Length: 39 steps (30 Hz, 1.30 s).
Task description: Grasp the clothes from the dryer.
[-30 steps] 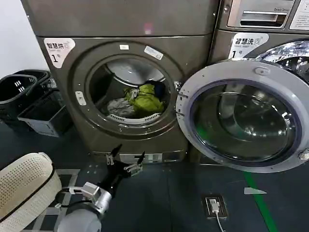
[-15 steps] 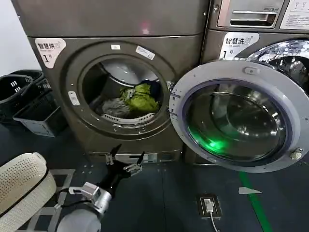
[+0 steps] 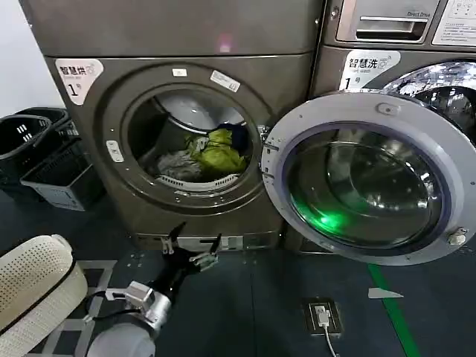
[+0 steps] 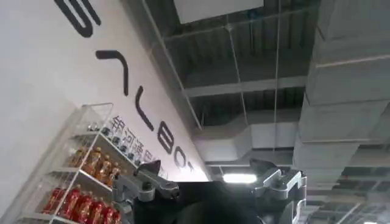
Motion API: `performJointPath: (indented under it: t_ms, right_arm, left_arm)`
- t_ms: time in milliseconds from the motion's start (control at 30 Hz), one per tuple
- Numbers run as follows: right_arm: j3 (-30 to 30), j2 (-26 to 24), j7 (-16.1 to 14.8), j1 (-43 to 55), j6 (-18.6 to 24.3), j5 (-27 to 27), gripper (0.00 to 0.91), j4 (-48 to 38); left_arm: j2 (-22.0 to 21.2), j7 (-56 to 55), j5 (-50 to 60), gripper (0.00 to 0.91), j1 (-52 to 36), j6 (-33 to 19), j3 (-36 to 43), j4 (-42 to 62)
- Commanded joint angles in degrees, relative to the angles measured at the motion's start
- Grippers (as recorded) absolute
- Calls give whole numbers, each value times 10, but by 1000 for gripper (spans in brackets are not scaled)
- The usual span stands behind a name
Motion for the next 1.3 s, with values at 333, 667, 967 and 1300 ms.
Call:
performJointPath:
  t_ms: [333,667,967,1300]
  right_arm:
    - [-6,-2,1,3,3,1,907,-1]
    - [-6,0,0,4,4,1,907,1]
    - [-3,0,-1,2,7,1,907,-3]
    - [-3,0,0,3,8,5,907,-5]
  left_arm:
    - [1,-25,7,907,1,21,-4,-5]
    - [-1,-30,2,907,-1,26,-6,-8]
    - [-3,-31,3,907,-1,29,-5,-9]
    - [-3,-30,6,907,3,33,-5,-14]
